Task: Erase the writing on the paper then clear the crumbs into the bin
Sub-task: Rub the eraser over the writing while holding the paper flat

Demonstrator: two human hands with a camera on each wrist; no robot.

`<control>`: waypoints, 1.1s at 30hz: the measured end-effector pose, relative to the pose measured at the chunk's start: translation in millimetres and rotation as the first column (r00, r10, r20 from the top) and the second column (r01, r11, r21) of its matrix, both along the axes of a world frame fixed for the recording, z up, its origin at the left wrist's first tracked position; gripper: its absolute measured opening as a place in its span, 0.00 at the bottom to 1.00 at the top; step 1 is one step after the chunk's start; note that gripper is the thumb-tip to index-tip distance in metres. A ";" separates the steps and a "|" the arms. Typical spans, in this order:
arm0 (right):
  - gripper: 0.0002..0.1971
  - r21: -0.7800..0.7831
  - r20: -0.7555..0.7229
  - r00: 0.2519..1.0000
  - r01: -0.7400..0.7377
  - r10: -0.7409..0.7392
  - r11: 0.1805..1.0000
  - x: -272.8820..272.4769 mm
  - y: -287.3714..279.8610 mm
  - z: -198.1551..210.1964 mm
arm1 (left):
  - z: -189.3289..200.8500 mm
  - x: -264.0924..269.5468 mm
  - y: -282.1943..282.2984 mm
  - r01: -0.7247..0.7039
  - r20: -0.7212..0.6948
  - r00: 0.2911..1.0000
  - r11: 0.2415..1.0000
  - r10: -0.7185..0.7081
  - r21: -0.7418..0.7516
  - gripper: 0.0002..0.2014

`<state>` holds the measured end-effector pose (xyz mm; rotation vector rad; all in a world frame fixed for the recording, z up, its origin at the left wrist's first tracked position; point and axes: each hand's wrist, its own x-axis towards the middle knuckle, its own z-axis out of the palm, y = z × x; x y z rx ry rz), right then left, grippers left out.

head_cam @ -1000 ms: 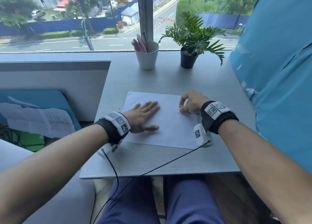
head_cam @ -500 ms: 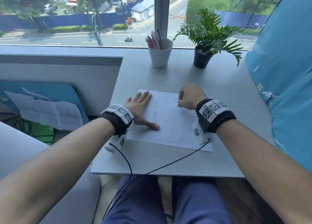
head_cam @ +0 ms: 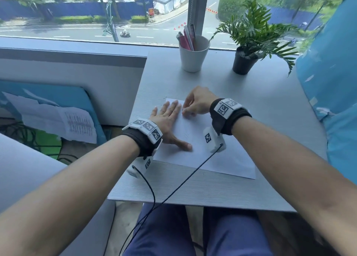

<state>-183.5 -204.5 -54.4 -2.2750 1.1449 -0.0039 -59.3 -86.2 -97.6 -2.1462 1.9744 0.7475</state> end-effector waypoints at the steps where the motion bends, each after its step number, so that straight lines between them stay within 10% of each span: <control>1: 0.09 -0.011 0.024 0.999 0.031 -0.031 0.999 0.2 -4.0 0.4 | -0.3 -0.2 -0.1 0.002 -0.001 1.000 1.000 -0.002 0.003 0.78; 8: 0.08 -0.001 -0.003 0.999 -0.043 0.043 0.999 5.7 0.0 1.3 | 3.1 -2.1 0.2 -0.001 0.006 1.000 1.000 0.001 0.012 0.78; 12: 0.09 -0.096 0.123 0.983 0.151 -0.139 0.984 4.5 -7.2 -3.6 | 4.5 -4.4 -0.4 -0.004 0.008 1.000 1.000 0.004 0.014 0.78; 16: 0.08 0.061 -0.013 0.999 -0.051 0.052 0.997 2.0 1.5 -1.5 | 7.5 -4.3 0.9 -0.006 0.012 1.000 1.000 0.005 0.030 0.77; 21: 0.09 -0.073 0.127 0.979 0.167 -0.156 0.983 3.3 -7.6 -3.2 | 10.8 -7.1 0.8 -0.009 0.022 1.000 0.999 0.008 0.038 0.77; 25: 0.05 0.072 -0.032 0.998 -0.057 0.060 0.996 -0.6 0.1 0.3 | 13.8 -7.8 -0.5 -0.027 0.027 0.999 0.998 0.026 0.050 0.77; 29: 0.08 -0.086 0.104 0.987 0.134 -0.125 0.987 -3.6 -8.2 -2.5 | 14.7 -10.1 -3.1 -0.029 0.032 0.999 0.998 0.027 0.049 0.77; 33: 0.06 0.092 -0.056 0.990 -0.123 0.129 0.988 -7.1 2.8 3.7 | 15.1 -9.2 -3.8 -0.030 0.038 0.999 0.997 0.027 0.068 0.78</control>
